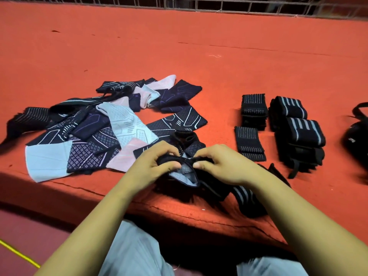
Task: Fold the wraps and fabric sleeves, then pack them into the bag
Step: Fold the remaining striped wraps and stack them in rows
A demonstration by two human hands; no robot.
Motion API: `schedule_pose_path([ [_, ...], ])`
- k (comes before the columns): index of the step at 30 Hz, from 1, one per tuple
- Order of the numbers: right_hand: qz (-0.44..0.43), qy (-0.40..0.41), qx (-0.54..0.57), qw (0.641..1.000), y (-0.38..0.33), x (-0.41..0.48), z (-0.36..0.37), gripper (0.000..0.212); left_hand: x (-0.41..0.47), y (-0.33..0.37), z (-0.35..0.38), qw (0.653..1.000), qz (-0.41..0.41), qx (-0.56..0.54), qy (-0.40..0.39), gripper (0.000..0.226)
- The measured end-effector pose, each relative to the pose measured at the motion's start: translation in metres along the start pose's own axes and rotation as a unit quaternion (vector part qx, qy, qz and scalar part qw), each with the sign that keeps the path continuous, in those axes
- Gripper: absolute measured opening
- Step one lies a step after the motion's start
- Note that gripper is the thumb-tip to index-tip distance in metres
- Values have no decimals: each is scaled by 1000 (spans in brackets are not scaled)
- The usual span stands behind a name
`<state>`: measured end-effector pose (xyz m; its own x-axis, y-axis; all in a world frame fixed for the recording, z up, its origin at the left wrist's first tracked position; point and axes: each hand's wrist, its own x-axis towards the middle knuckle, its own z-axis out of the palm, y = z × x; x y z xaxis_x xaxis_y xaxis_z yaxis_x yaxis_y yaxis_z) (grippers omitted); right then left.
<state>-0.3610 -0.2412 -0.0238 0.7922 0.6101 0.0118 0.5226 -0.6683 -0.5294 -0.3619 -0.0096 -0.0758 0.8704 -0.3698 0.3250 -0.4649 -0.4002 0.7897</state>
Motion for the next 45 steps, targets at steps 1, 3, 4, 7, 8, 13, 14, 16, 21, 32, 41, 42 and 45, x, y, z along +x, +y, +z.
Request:
schedule_pose_path([
  [1, -4, -4, 10, 1000, 0, 0, 0, 20, -1, 0, 1, 1000, 4, -7, 11, 12],
  [3, -8, 1, 21, 1000, -1, -1, 2, 27, -3, -1, 2, 999, 8, -14, 38, 14],
  [4, 2, 12, 25, 1000, -2, 0, 4, 30, -4, -3, 3, 999, 11, -10, 51, 17],
  [7, 98, 54, 101, 989, 2, 3, 7, 36, -4, 0, 8, 997, 29, 12, 65, 15],
  [8, 138, 65, 131, 980, 4, 3, 7, 39, -3, 2, 11, 997, 39, 24, 67, 14],
  [13, 241, 105, 175, 949, 4, 6, 5, 39, 0, 11, 22, 990, 75, 67, 102, 14],
  [14, 246, 105, 183, 946, 3, 6, 4, 39, -1, 12, 22, 987, 79, 73, 118, 11],
  [16, 255, 105, 214, 937, 4, 6, 2, 39, -1, 14, 23, 981, 87, 71, 156, 12],
  [21, 284, 119, 220, 926, 8, 4, 3, 36, -1, 18, 30, 976, 88, 62, 192, 15],
  [32, 370, 73, 115, 919, 11, 33, 8, 38, -2, 26, 35, 978, 85, 107, 155, 15],
  [41, 420, 108, 145, 889, 26, 41, 28, 23, -11, 25, 43, 972, 96, 180, 113, 18],
  [42, 425, 119, 156, 884, 26, 42, 30, 25, -11, 26, 43, 971, 103, 187, 107, 18],
  [45, 399, 123, 162, 894, 29, 46, 35, 23, -8, 22, 43, 970, 85, 204, 104, 17],
])
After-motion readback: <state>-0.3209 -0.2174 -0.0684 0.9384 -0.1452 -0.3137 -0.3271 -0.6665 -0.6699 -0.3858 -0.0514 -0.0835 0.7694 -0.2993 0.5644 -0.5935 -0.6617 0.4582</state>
